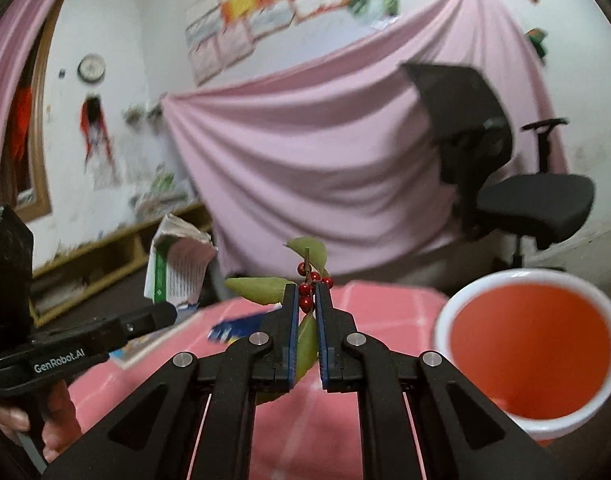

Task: Collect trash
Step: 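Carry both items over the orange bucket and open both tools to release them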

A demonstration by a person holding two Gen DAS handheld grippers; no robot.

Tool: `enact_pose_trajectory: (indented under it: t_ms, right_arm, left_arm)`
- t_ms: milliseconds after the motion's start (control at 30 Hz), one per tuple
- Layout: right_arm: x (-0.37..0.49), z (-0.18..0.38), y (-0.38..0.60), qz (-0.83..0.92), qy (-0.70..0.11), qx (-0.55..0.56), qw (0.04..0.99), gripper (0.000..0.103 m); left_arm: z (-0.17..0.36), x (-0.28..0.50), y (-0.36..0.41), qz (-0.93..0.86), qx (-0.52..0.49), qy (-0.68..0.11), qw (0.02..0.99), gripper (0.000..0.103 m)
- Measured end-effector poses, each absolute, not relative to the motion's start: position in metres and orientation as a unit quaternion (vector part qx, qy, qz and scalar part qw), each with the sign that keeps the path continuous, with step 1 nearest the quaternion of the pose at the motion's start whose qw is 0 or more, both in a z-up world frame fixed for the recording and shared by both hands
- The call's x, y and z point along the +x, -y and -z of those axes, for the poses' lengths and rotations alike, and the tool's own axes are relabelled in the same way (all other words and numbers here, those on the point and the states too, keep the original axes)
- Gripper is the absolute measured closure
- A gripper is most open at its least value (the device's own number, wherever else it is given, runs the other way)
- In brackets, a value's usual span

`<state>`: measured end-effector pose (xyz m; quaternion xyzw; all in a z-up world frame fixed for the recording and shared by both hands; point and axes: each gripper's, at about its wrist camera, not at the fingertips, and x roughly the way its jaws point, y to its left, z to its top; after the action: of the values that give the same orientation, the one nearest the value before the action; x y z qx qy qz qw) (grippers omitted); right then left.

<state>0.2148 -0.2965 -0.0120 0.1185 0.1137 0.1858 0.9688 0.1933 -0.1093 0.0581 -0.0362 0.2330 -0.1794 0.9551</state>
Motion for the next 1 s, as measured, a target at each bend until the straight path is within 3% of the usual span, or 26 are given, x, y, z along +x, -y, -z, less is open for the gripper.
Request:
enact_pose_trajectory:
  t_ms: [267, 800, 900, 1000]
  right_arm:
    - [0.226, 0.014, 0.368, -0.087, -0.106, 0.175, 0.975, 0.096]
    - [0.259, 0.064, 0.455, 0.004, -0.243, 0.262, 0.934, 0.095]
    - [0.259, 0.069, 0.46, 0.009, -0.253, 0.27, 0.929, 0.094]
    - [0.257, 0.069, 0.459, 0.009, -0.253, 0.269, 0.929, 0.092]
  left_arm:
    - [-0.056, 0.236, 0.196, 0.239, 0.001, -0.275, 0.931, 0.101]
    - [0.011, 0.31, 0.308, 0.271, 0.029, -0.424, 0.863, 0.1]
    - [0.021, 0.316, 0.302, 0.258, 0.013, -0.443, 0.859, 0.097]
    - [0.02, 0.32, 0.291, 0.248, -0.006, -0.438, 0.864, 0.086]
